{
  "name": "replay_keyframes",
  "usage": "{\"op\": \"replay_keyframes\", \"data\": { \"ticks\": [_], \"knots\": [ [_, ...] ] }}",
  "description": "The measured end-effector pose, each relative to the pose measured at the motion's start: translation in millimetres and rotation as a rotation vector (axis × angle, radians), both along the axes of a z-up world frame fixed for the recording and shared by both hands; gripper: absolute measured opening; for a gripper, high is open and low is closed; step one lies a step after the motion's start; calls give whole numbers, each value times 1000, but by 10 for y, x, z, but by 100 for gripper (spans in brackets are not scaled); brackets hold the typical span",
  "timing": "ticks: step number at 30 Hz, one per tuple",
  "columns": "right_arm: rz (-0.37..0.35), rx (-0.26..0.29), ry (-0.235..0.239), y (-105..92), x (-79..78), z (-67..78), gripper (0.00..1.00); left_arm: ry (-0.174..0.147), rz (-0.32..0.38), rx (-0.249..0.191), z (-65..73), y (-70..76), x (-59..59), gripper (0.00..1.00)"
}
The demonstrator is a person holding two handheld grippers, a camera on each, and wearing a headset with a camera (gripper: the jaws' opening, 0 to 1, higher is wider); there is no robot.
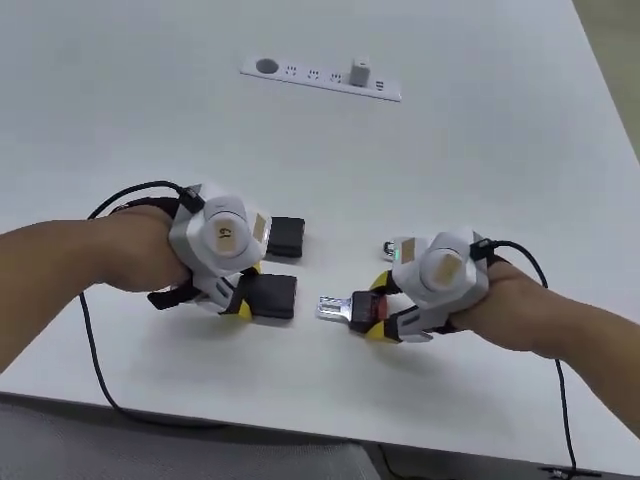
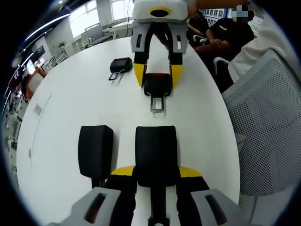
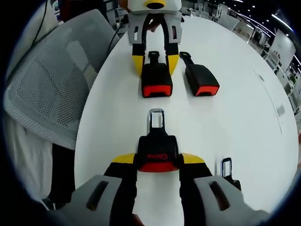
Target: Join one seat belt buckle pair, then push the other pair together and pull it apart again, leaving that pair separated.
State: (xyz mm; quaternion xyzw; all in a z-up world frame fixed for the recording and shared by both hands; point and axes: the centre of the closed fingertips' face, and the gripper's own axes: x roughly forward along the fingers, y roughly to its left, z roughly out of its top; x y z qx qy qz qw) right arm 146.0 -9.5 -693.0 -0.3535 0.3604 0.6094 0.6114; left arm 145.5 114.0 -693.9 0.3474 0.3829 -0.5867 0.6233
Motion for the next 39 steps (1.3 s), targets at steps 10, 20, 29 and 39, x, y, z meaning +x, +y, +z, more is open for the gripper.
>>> {"op": "replay_keyframes", "data": {
  "ticks": [10,20,29,39],
  "knots": [
    [6,38,-5,244,30,1,33,-2,6,3,7,-5,-10,33],
    [38,41,-4,353,11,21,33,3,3,13,-14,2,-3,33],
    [48,30,-4,418,36,-27,32,3,-9,17,-14,4,4,33],
    [55,2,-16,458,29,-27,30,5,-12,-4,-8,-12,-7,32]
  ]
}}
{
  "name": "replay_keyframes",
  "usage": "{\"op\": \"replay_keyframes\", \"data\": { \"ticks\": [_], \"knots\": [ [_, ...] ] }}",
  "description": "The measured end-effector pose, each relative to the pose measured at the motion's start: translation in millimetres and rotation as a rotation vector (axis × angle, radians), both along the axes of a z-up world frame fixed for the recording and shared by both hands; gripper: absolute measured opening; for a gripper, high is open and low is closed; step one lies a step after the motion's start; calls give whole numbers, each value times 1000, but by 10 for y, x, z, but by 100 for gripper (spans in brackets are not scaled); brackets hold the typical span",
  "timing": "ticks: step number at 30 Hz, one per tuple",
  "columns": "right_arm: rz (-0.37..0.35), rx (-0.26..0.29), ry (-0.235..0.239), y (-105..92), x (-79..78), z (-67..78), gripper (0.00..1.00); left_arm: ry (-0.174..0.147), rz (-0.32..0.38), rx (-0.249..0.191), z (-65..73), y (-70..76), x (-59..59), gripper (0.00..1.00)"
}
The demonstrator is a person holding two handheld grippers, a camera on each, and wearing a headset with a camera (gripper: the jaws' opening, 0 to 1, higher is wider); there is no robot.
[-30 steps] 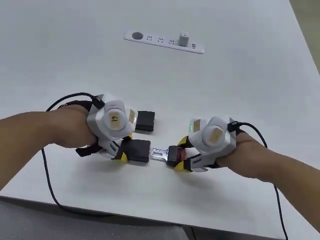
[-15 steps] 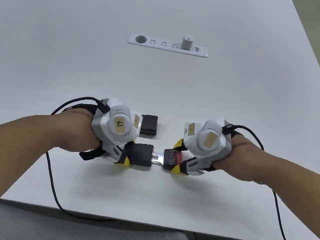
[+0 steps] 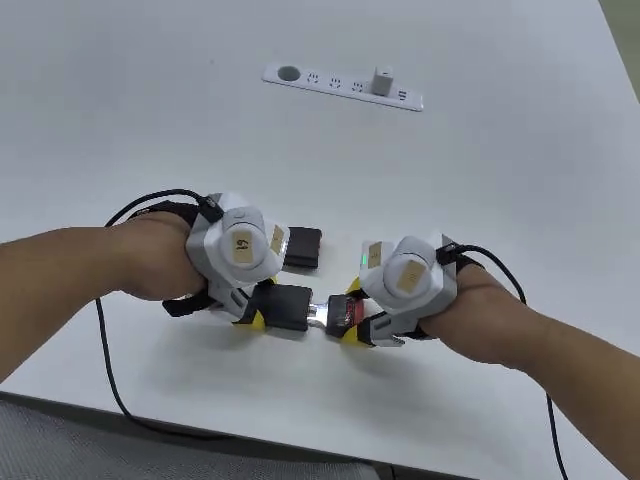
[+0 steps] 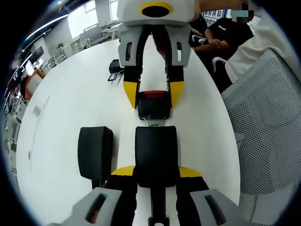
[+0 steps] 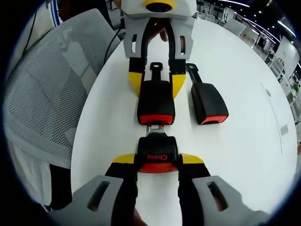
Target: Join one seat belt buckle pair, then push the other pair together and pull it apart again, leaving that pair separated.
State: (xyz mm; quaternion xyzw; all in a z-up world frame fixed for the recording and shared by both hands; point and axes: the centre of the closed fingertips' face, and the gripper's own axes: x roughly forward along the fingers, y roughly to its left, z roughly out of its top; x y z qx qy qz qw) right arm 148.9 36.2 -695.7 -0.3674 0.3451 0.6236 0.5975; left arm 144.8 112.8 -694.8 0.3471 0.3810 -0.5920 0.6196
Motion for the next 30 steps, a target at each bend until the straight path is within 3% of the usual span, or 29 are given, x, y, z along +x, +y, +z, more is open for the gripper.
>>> {"op": "replay_keyframes", "data": {
  "ticks": [17,18,19,21,22,23,24,30],
  "knots": [
    [-15,6,-34,68,15,8,30,-4,1,2,11,1,12,32],
    [-22,26,-28,100,0,29,30,-4,5,4,6,4,17,32],
    [-43,81,4,216,-44,55,30,-5,14,6,6,-9,16,32],
    [10,8,-64,213,7,-1,30,-11,-3,28,1,20,23,32],
    [14,-3,-76,154,54,6,30,-10,-2,12,3,-5,22,32],
    [-40,19,-42,143,59,-11,30,-7,3,14,2,4,19,32],
    [-46,40,-33,139,56,-2,30,-9,0,12,5,2,16,32],
    [-40,19,-47,165,24,-1,30,-12,-3,22,3,-6,-1,32]
  ]
}}
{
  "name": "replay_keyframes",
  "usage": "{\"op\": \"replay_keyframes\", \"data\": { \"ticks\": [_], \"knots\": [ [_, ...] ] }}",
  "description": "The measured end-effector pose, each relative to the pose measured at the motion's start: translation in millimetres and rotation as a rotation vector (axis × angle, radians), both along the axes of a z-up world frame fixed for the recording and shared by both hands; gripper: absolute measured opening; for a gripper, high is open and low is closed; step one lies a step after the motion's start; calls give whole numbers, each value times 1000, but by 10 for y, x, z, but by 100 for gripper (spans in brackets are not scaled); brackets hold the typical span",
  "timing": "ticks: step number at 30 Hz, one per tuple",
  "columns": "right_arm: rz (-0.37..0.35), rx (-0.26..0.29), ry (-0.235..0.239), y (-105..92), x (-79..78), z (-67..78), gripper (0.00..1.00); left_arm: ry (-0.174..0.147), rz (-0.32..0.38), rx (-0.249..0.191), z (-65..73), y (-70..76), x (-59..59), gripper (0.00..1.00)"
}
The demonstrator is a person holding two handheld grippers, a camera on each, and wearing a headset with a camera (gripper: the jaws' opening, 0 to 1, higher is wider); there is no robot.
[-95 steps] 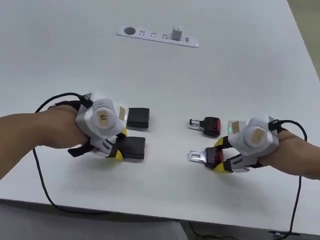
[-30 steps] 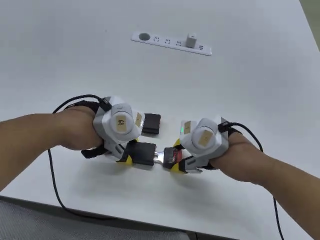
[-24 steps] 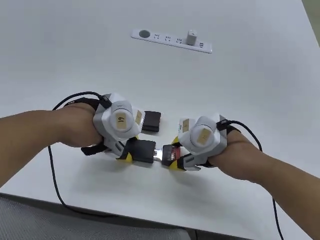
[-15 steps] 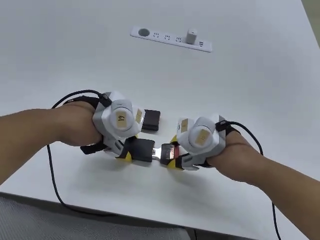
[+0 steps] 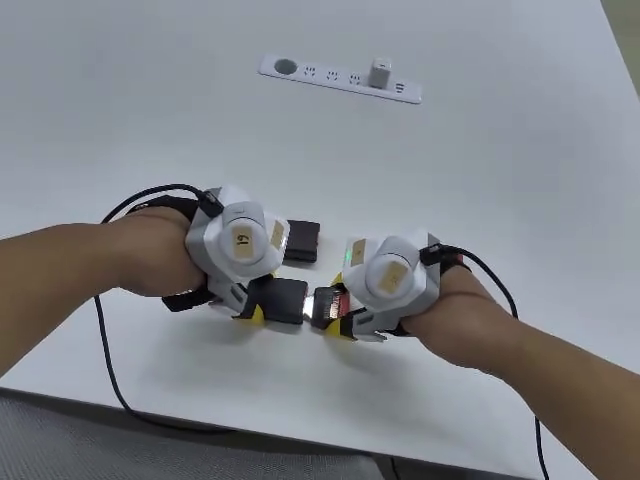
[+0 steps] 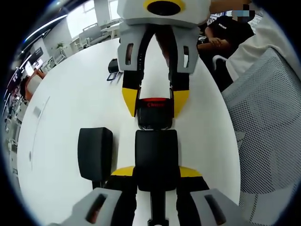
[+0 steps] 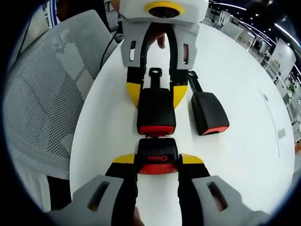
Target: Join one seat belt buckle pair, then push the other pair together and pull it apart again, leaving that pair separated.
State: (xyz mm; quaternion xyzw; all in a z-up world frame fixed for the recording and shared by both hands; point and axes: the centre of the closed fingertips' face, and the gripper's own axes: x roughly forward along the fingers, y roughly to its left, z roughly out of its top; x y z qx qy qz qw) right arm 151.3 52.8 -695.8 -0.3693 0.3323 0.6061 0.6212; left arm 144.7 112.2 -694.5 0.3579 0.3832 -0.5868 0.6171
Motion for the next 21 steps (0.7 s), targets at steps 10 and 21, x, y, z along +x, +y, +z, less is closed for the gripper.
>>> {"op": "replay_keyframes", "data": {
  "ticks": [10,21],
  "knots": [
    [0,-2,-1,34,-40,18,30,-1,12,-3,-7,10,8,32],
    [14,1,21,22,-84,35,30,11,-15,-15,-16,29,20,31]
  ]
}}
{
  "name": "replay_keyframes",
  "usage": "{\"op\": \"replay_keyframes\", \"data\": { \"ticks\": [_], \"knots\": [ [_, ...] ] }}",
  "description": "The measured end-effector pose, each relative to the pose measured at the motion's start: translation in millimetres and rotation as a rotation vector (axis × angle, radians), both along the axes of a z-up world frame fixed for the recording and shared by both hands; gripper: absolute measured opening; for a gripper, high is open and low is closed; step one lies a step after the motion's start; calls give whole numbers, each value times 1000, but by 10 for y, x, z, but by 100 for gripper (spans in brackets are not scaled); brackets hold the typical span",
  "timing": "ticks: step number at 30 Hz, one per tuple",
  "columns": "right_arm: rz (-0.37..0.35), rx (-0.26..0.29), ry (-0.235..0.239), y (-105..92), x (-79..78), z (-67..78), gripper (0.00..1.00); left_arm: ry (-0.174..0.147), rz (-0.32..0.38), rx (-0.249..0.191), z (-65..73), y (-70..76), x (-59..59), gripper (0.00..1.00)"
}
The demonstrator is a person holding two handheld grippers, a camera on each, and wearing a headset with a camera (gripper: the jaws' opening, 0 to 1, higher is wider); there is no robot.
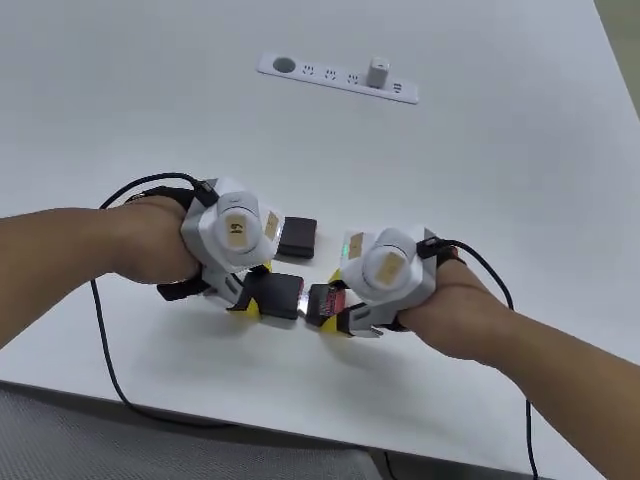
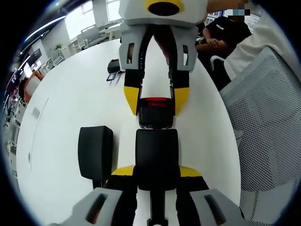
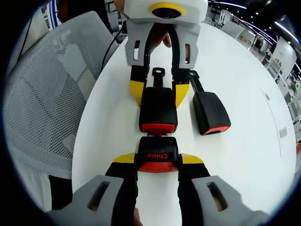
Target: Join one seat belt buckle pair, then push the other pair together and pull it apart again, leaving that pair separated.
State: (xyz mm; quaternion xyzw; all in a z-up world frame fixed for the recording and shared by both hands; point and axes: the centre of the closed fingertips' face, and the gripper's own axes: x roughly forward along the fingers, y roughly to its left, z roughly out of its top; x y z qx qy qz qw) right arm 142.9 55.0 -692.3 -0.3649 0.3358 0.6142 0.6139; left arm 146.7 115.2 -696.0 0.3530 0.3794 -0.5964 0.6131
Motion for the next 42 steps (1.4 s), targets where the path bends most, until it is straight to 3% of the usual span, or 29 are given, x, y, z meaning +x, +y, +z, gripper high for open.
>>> {"op": "replay_keyframes", "data": {
  "ticks": [8,29,32,34,36,38,40,42],
  "knots": [
    [5,10,10,-29,10,27,29,-4,39,-23,9,-5,4,31],
    [-28,20,24,-33,29,3,32,-4,55,0,19,-16,-9,33],
    [-39,17,34,-20,18,6,33,-6,51,-14,20,-8,9,34],
    [-31,10,28,-22,23,-13,34,-4,85,-21,20,-11,31,36],
    [-31,9,22,-16,18,-18,35,-44,48,-47,43,-39,40,39],
    [-42,16,20,7,20,6,38,-4,84,-49,42,-28,-12,42],
    [-53,29,14,32,8,75,43,-18,70,-49,67,-19,-35,43],
    [-35,32,13,45,-11,93,39,-28,77,-50,122,-23,-47,45]
  ]
}}
